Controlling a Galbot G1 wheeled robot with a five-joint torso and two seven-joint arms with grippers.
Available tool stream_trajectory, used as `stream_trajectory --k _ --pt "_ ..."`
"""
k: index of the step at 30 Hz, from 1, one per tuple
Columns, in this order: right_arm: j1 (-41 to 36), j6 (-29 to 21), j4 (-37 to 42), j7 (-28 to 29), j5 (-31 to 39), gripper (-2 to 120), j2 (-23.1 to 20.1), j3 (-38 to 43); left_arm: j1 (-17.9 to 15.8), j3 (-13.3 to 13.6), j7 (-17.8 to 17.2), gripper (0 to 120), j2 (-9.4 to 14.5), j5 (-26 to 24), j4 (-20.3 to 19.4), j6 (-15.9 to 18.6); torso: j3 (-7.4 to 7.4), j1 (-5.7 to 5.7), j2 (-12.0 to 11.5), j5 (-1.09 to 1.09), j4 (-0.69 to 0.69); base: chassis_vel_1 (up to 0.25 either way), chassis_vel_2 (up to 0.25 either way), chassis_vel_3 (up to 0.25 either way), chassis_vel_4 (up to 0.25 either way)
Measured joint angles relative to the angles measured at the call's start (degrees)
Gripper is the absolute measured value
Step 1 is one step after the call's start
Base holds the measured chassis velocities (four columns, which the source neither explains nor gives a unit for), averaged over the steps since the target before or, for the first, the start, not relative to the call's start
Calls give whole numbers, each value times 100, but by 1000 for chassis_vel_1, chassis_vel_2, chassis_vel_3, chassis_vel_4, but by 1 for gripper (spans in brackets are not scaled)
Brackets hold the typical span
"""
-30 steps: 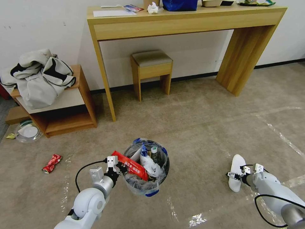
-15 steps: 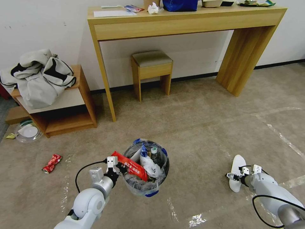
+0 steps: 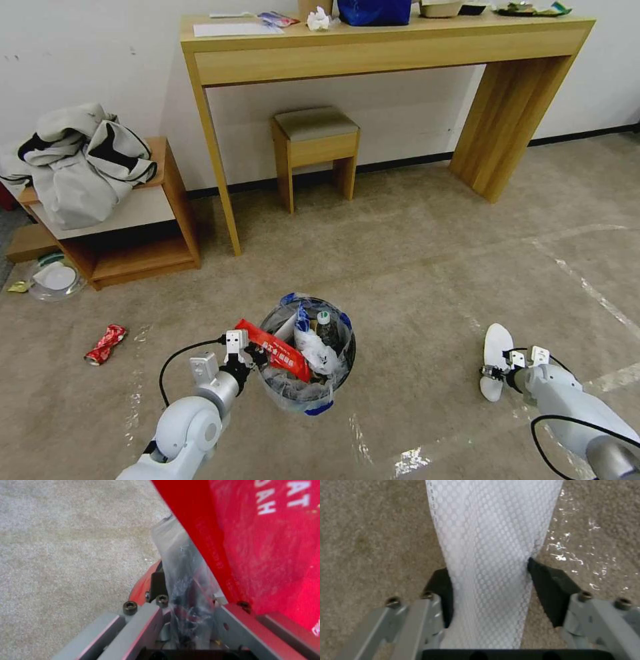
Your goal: Pick up the trash bin and place the garbage on the floor into it.
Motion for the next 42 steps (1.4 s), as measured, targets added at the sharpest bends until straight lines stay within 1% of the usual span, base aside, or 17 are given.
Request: stream_trajectory --k 1,2,3,4,7,8,9,11,12,15,18,20,35,37,39,41,42 --pt "-35 -18 81 40 31 45 -19 9 5 0 0 1 -2 9 -9 0 0 0 -1 3 1 0 0 0 0" --pt "-35 -18 81 40 31 45 -19 9 5 0 0 1 -2 9 -9 0 0 0 -1 3 1 0 0 0 0" --pt "-88 -44 209 74 90 42 -50 12 12 0 -1 1 -2 21 -13 -1 0 0 -1 6 3 0 0 0 0" --pt "-170 -101 412 157 217 35 -98 1 21 0 -2 1 -3 32 -15 -1 1 0 -1 11 7 0 0 0 0" --pt "-221 -129 524 210 295 33 -122 -7 25 0 -2 1 -4 37 -16 -1 1 1 -2 15 9 0 0 0 0" --pt "-390 -185 870 390 456 20 -206 0 32 6 -2 1 -24 80 -16 -5 1 1 -2 10 11 0 0 0 0" --pt "-390 -185 870 390 456 20 -206 0 32 6 -2 1 -24 80 -16 -5 1 1 -2 10 11 0 0 0 0" --pt "-600 -227 1212 544 563 10 -300 55 39 18 -2 1 -46 107 -16 -7 0 1 -1 7 10 0 0 0 0" --pt "-600 -227 1212 544 563 10 -300 55 39 18 -2 1 -46 107 -16 -7 0 1 -1 7 10 0 0 0 0" --pt "-916 -289 1680 739 733 0 -437 148 41 27 -2 1 -59 131 -16 -7 0 1 -1 3 1 0 0 0 0" --pt "-1064 -315 1911 819 797 0 -493 209 42 30 -2 1 -62 141 -16 -8 -1 1 -1 0 2 0 0 0 0" --pt "-1315 -359 2279 939 887 0 -595 352 54 35 -2 1 -65 164 -14 -9 -1 1 -1 0 4 0 0 0 0" --pt "-2059 -395 3359 983 1106 0 -1143 982 49 59 -1 1 -71 216 11 -14 -1 1 1 -2 2 0 0 0 0" --pt "-2257 -398 3763 992 1195 0 -1297 1190 37 64 -2 1 -69 218 11 -14 -2 1 1 -1 3 0 0 0 0" --pt "-2346 -399 3947 990 1210 0 -1361 1283 31 67 -3 1 -71 220 8 -14 -1 1 1 -2 3 0 0 0 0" --pt "-2677 -360 4567 944 1262 0 -1581 1617 20 85 -14 1 -76 219 -16 4 -2 1 1 -2 3 0 0 0 0" --pt "-2677 -360 4567 944 1262 0 -1581 1617 20 85 -14 1 -76 219 -16 4 -2 1 1 -2 3 0 0 0 0"
